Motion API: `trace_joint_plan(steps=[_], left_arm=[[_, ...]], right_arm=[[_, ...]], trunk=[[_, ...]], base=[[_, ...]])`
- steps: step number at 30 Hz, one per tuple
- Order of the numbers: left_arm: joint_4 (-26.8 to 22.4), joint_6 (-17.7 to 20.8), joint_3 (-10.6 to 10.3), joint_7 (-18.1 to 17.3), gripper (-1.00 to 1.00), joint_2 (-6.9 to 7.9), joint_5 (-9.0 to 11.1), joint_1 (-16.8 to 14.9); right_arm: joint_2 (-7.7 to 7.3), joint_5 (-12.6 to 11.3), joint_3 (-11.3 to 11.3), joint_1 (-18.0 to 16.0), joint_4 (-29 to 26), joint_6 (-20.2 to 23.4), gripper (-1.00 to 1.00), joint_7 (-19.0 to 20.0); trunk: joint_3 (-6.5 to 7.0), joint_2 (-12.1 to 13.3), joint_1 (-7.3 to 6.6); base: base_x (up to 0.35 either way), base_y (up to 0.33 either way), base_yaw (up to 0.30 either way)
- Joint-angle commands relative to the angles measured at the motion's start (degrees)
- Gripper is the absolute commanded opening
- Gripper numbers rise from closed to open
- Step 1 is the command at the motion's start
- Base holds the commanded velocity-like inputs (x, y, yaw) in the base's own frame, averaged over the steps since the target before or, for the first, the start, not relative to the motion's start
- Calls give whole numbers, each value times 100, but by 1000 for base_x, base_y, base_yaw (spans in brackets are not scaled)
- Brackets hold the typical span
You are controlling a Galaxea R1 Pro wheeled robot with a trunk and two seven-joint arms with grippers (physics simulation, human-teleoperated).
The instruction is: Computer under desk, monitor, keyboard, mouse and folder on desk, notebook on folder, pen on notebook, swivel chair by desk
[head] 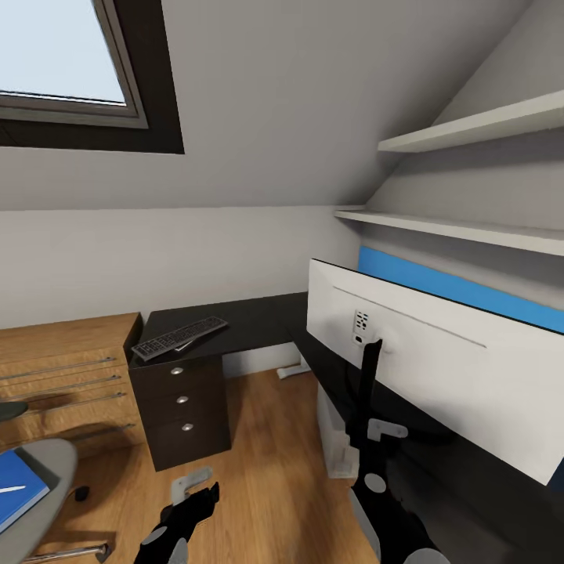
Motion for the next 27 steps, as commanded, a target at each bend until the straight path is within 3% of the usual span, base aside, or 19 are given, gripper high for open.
trace_joint_plan(steps=[1, 6, 12, 27], left_arm=[[-44, 23, -11, 35, 100, -7, 50, -35], [-139, 26, -16, 30, 100, -2, 49, -197], [-145, 26, -10, 28, 100, -1, 48, -255], [-146, 24, -28, 37, 100, -1, 48, -255]], right_arm=[[5, 69, 47, 28, -29, 2, 100, -80], [37, 224, 208, 150, -189, -12, 100, -215], [54, 225, 301, 154, -329, -14, 100, -223], [52, 225, 293, 155, -325, -21, 100, -202]], trunk=[[-8, -5, 0], [-8, -5, 0], [-8, -5, 0], [81, -5, 0]], base=[[0, 0, 0], [0, 0, 0], [0, 0, 0], [218, 253, -232]])
